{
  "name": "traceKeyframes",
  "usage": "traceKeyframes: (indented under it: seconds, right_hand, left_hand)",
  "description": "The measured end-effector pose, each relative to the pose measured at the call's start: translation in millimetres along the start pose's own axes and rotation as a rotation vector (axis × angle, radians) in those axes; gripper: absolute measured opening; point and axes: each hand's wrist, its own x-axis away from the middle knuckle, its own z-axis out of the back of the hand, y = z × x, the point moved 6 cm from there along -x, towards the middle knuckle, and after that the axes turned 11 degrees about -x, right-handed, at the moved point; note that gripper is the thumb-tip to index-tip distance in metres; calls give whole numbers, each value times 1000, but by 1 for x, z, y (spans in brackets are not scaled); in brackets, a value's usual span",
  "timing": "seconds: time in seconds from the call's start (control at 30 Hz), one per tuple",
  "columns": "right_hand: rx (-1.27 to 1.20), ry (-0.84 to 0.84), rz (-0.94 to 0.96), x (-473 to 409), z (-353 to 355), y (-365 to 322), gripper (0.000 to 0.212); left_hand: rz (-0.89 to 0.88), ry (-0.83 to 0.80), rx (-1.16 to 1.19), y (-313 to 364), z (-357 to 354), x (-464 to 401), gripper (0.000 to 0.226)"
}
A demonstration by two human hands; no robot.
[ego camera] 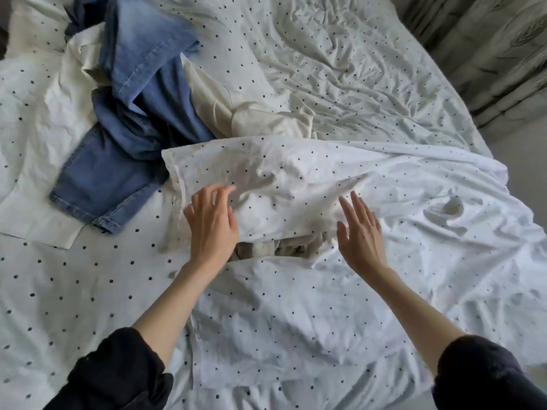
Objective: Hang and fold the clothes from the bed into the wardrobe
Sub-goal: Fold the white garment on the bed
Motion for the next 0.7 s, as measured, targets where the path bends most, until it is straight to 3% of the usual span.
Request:
traceKeyframes:
  seconds: [0.27,0.4,0.6,0.7]
  right_hand:
    - [107,-35,-63,135,33,117,45]
    - [207,-124,-164,176,53,194,56]
    - [307,-174,-254,183,79,283,59]
    - [377,-247,-224,170,87,326,62]
  left_hand:
    - [-333,-86,34,122,-34,129,39]
    - [-418,-258,15,172,-69,197,44]
    - [-391,-402,-152,208,-118,250,32]
    - [-318,-455,-372,214,-137,267,58]
